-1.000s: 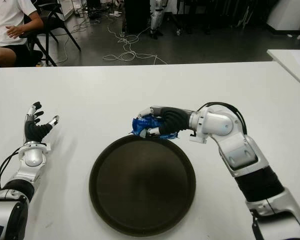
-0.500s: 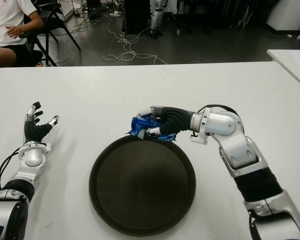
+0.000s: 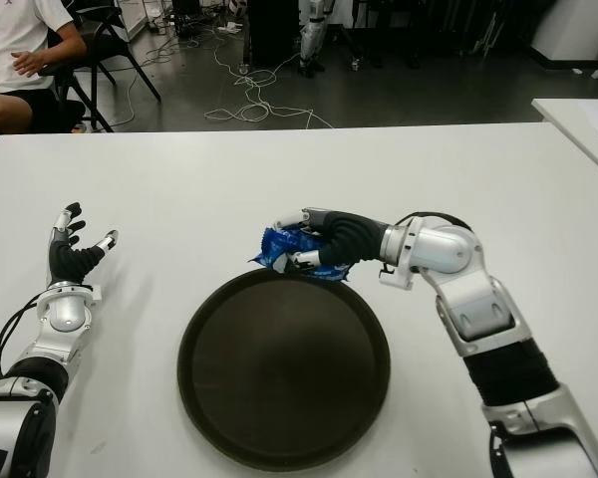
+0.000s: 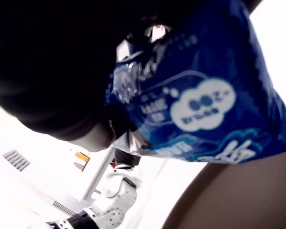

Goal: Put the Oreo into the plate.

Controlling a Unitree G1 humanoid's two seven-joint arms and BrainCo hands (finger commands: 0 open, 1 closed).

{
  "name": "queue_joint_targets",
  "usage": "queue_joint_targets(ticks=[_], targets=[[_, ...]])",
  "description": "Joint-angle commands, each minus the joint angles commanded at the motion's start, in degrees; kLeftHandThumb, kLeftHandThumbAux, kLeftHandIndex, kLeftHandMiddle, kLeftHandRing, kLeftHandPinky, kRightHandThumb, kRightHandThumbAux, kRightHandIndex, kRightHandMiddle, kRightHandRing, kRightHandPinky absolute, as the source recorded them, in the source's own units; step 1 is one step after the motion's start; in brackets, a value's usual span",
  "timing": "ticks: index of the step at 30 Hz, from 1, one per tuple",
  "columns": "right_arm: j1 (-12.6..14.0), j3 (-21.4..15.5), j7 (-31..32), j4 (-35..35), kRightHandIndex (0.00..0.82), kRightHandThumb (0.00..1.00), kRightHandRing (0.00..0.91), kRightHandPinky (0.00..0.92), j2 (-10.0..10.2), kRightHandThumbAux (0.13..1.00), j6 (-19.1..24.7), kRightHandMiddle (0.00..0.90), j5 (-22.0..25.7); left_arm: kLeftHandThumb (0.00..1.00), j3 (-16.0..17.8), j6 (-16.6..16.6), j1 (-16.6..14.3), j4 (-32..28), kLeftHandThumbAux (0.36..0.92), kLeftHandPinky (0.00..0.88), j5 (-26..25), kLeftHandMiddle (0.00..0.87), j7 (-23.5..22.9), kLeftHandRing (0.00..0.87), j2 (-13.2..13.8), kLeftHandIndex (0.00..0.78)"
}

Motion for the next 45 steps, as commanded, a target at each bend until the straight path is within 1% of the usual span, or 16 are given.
queue_joint_targets(ticks=[4,5,6,7,8,9,10,12,14,17,23,29,35,39,42,45], targets=[[-0.54,-0.47,-0.31,2.32,0.437,0.691,0.795,0.795,2.19,0.726,-0.87,0.787,1.70,0.019,0.26,-0.09,-0.01,-0.05,0.787,0.105,-0.35,0.131,-0.23,0.121,-0.10,0.085],[-0.67,-0.56,-0.54,2.75,0.434,0.685,0.725,0.686,2.61,0.728,-1.17,0.720,1.77,0.013,0.28,-0.11,-0.02,-0.07,0.785,0.106,-0.39,0.129,-0.22,0.120,-0.11,0.085],[-0.73,-0.74,-1.00,2.83,0.433,0.684,0.700,0.647,2.95,0.729,-1.57,0.696,1.64,0.011,0.26,-0.14,-0.03,-0.07,0.785,0.106,-0.35,0.128,-0.14,0.119,-0.11,0.085],[-0.76,-0.88,-1.30,2.89,0.437,0.441,0.622,0.557,3.20,0.734,-1.87,0.618,1.55,0.007,0.24,-0.16,-0.03,-0.07,0.782,0.107,-0.33,0.129,-0.08,0.119,-0.11,0.085],[-0.65,-1.17,-1.50,2.57,0.440,0.282,0.572,0.499,3.44,0.737,-1.98,0.568,1.76,0.004,0.21,-0.13,-0.04,-0.05,0.781,0.108,-0.29,0.129,-0.01,0.119,-0.12,0.086],[-0.57,-1.38,-1.62,2.34,0.411,0.180,0.506,0.441,3.61,0.728,-2.04,0.502,1.92,0.002,0.19,-0.10,-0.04,-0.04,0.778,0.108,-0.26,0.131,0.03,0.120,-0.12,0.088],[-0.49,-1.64,-1.39,2.17,0.401,0.144,0.482,0.420,3.79,0.725,-1.98,0.478,2.42,0.002,0.16,-0.03,-0.05,-0.04,0.776,0.109,-0.22,0.131,0.10,0.120,-0.12,0.089],[-0.84,-1.99,0.12,2.56,0.296,0.059,0.345,0.310,4.03,0.673,-1.89,0.344,3.90,0.001,0.09,0.09,-0.06,-0.04,0.773,0.110,-0.11,0.133,0.28,0.122,-0.11,0.091],[-1.68,-2.12,2.29,3.68,0.215,0.030,0.253,0.232,4.04,0.621,-1.98,0.254,5.38,0.003,0.03,0.15,-0.10,-0.05,0.774,0.115,0.00,0.133,0.48,0.125,-0.08,0.090],[-2.52,-2.12,5.39,5.39,0.134,0.009,0.152,0.136,3.76,0.566,-2.69,0.161,6.98,0.005,-0.17,0.16,-0.12,-0.01,0.780,0.123,0.30,0.136,0.85,0.131,0.01,0.091],[-3.14,-2.04,7.46,7.67,0.062,0.000,0.046,0.034,3.49,0.507,-5.66,0.068,6.52,0.006,-0.66,0.24,-0.02,0.07,0.784,0.119,0.91,0.137,1.38,0.131,0.22,0.087],[-3.55,-1.84,6.43,9.52,0.027,0.000,0.007,0.004,3.24,0.484,-6.44,0.020,4.65,0.002,-0.67,0.35,-0.07,0.00,0.776,0.100,0.75,0.127,1.12,0.118,0.22,0.082],[-4.36,-1.37,6.61,10.95,0.011,0.000,0.000,0.000,3.27,0.470,-8.06,0.003,3.56,0.007,-0.36,-0.33,0.14,-0.26,0.787,0.098,0.22,0.125,0.66,0.115,0.00,0.086],[-5.26,-1.06,8.05,16.35,0.005,0.000,0.000,0.000,4.52,0.462,-9.48,0.000,3.87,0.006,-0.21,-0.53,0.17,-0.31,0.790,0.099,-0.06,0.120,0.39,0.114,-0.08,0.081],[-5.87,-1.03,9.42,15.63,0.002,0.000,0.000,0.000,4.42,0.452,-7.38,0.000,5.04,0.008,-0.37,-0.52,0.20,-0.39,0.794,0.101,0.14,0.122,0.64,0.116,-0.04,0.080],[-6.07,-1.17,9.71,15.80,0.000,0.000,0.000,0.000,4.51,0.440,-7.13,0.000,4.87,0.013,-0.44,-0.56,0.27,-0.45,0.800,0.103,0.25,0.127,0.74,0.121,0.02,0.085]])
